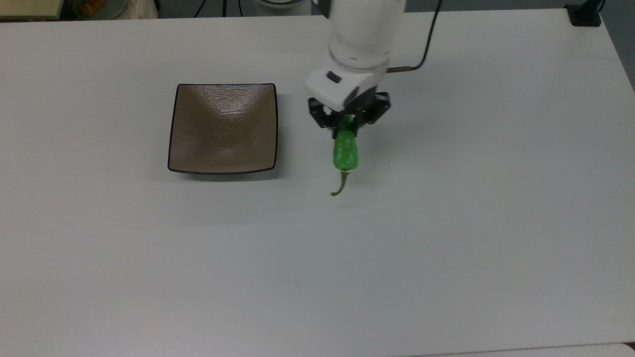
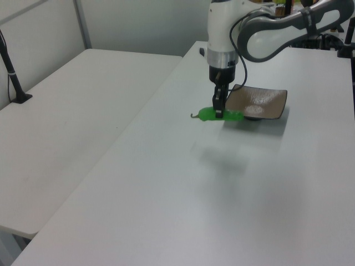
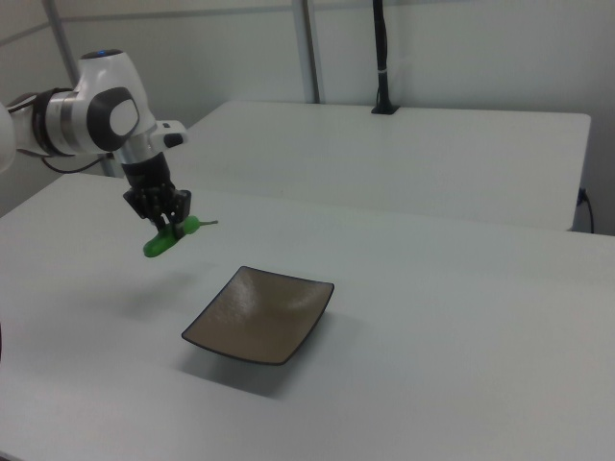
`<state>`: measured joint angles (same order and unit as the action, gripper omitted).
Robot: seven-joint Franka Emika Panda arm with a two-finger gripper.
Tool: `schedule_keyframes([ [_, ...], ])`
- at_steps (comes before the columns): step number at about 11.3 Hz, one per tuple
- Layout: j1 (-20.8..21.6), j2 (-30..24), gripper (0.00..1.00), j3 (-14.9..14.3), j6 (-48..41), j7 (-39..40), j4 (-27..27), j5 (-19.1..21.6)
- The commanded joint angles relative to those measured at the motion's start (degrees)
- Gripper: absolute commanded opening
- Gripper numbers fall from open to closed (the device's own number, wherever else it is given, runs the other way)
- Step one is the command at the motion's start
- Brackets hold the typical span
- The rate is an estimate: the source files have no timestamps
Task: Chili peppers are placed on a ceramic plate
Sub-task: 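Lift the chili pepper and carry it over the brown plate, then lower the chili pepper onto the plate and open the gripper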
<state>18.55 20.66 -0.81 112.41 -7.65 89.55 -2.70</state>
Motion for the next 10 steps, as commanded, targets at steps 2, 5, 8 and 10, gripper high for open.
schedule_keyframes([
  [2,-1.8,-3.9,0.11,-5.0,-0.4,7.4,4.8,1.3],
  [5,-6.5,-5.8,0.11,-5.5,-0.5,10.8,7.5,1.3],
  [8,-9.0,-6.3,0.16,-5.6,-0.6,12.0,9.5,1.2],
  [10,-9.2,-6.2,0.55,-5.6,-0.4,12.0,9.7,1.1],
])
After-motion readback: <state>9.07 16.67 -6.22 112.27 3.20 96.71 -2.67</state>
